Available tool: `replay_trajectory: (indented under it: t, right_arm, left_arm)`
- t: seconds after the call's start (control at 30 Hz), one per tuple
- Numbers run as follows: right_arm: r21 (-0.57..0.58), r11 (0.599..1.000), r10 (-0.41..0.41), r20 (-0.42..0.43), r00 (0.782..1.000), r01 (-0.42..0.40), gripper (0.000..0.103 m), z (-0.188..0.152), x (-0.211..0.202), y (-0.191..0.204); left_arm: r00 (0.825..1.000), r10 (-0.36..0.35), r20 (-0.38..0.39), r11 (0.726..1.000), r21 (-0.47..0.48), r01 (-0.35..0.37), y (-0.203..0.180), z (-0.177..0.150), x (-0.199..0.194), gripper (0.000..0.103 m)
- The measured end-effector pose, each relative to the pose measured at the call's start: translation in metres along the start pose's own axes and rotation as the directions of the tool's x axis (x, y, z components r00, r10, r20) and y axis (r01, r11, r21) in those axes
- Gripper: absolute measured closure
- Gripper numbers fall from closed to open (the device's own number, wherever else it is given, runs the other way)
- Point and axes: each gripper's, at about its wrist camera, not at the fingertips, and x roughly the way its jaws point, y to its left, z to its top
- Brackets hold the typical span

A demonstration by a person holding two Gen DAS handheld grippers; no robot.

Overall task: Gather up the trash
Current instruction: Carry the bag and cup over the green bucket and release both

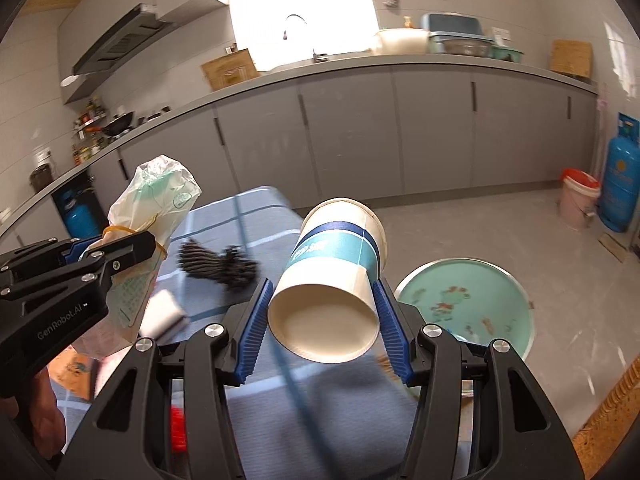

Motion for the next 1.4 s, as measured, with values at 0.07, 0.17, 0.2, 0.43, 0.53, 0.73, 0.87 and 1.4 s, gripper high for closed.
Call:
replay_trajectory:
  t: [0.07,0.17,0.2,0.43,0.53,0.73,0.87,1.4]
  right_arm:
    - [0.015,1.0,-0.026,-0.003,1.0,0.026,0.051,0.001,0.002,-0.015]
    - [0.025,0.998,-0.06,-0.011,0.998,0.061,0.05,0.001,0.006,-0.035]
    - [0.029,0.997,-0.071,-0.013,0.997,0.072,0.05,0.001,0.007,-0.042]
    - [0.054,0.987,-0.147,-0.031,0.989,0.149,0.05,-0.002,0.016,-0.09]
    - [0.058,0.983,-0.171,-0.043,0.984,0.174,0.05,-0.004,0.023,-0.108]
    - [0.053,0.978,-0.198,-0.062,0.978,0.201,0.05,-0.007,0.035,-0.139]
    - [0.042,0.978,-0.201,-0.081,0.976,0.205,0.05,-0.008,0.045,-0.155]
    - [0.093,0.972,-0.211,-0.085,0.974,0.218,0.034,-0.011,0.074,-0.202]
  left_arm:
    - [1.0,-0.024,-0.001,1.0,0.014,0.024,-0.012,0.005,0.007,0.079]
    - [0.998,-0.057,-0.01,0.998,0.029,0.057,-0.029,0.01,0.019,0.079]
    - [0.997,-0.071,-0.019,0.997,0.03,0.072,-0.035,0.011,0.024,0.079]
    - [0.989,-0.14,-0.055,0.988,0.05,0.143,-0.071,0.021,0.052,0.079]
    - [0.984,-0.163,-0.075,0.984,0.064,0.168,-0.09,0.023,0.066,0.079]
    - [0.974,-0.195,-0.112,0.975,0.085,0.205,-0.114,0.024,0.089,0.079]
    - [0.968,-0.211,-0.133,0.969,0.099,0.225,-0.131,0.024,0.105,0.079]
    - [0.965,-0.216,-0.151,0.962,0.139,0.237,-0.159,0.026,0.141,0.038]
